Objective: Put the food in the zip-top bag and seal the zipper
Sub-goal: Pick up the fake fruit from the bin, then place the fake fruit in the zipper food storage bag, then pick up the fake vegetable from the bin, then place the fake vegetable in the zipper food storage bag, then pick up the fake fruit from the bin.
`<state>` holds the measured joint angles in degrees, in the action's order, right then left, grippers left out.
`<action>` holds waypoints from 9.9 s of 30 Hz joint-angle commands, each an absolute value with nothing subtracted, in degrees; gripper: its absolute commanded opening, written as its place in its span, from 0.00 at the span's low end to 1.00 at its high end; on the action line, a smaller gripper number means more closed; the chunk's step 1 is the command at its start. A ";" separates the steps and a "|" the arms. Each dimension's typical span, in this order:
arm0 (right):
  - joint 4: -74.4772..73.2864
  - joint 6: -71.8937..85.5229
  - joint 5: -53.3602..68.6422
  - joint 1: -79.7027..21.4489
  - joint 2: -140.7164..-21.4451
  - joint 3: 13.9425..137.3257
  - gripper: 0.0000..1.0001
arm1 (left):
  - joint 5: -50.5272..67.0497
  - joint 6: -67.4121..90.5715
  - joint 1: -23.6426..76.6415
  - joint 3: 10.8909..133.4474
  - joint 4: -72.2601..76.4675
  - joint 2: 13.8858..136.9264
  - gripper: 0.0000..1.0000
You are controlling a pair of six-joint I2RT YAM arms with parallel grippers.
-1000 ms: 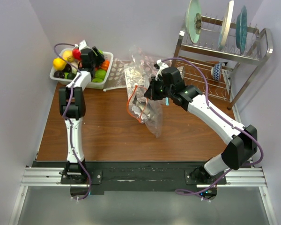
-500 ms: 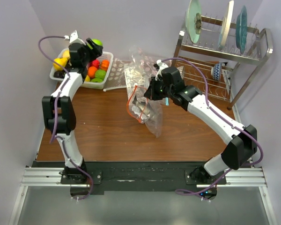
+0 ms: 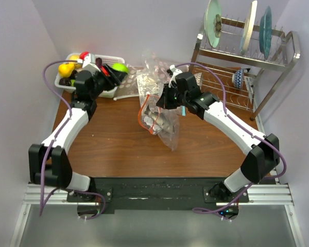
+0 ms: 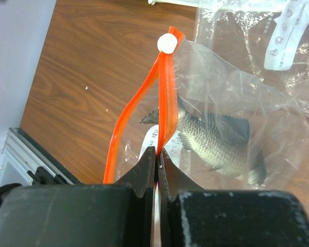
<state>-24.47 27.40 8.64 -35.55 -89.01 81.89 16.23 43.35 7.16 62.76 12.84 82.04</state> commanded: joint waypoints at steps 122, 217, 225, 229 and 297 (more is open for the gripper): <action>-22.50 29.18 15.91 -31.55 -85.08 82.88 0.00 | 1.49 16.52 -4.04 113.47 -5.71 123.68 0.17; -22.76 28.21 16.44 -31.46 -86.13 81.48 0.00 | 18.28 14.42 21.37 99.84 -49.22 90.09 0.88; -22.50 28.39 17.40 -31.55 -86.84 81.91 0.00 | 8.37 16.96 16.17 99.32 -42.38 92.81 0.99; -22.94 28.21 17.40 -31.47 -87.36 82.18 0.00 | 6.42 19.15 11.10 99.05 -37.81 96.31 1.00; -24.79 26.90 16.17 -31.55 -84.29 79.37 0.00 | 2.46 20.39 -1.85 118.21 -23.82 122.62 0.45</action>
<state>-25.02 27.79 16.03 -31.75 -86.80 79.48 2.52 22.46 -0.73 117.71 -25.45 132.18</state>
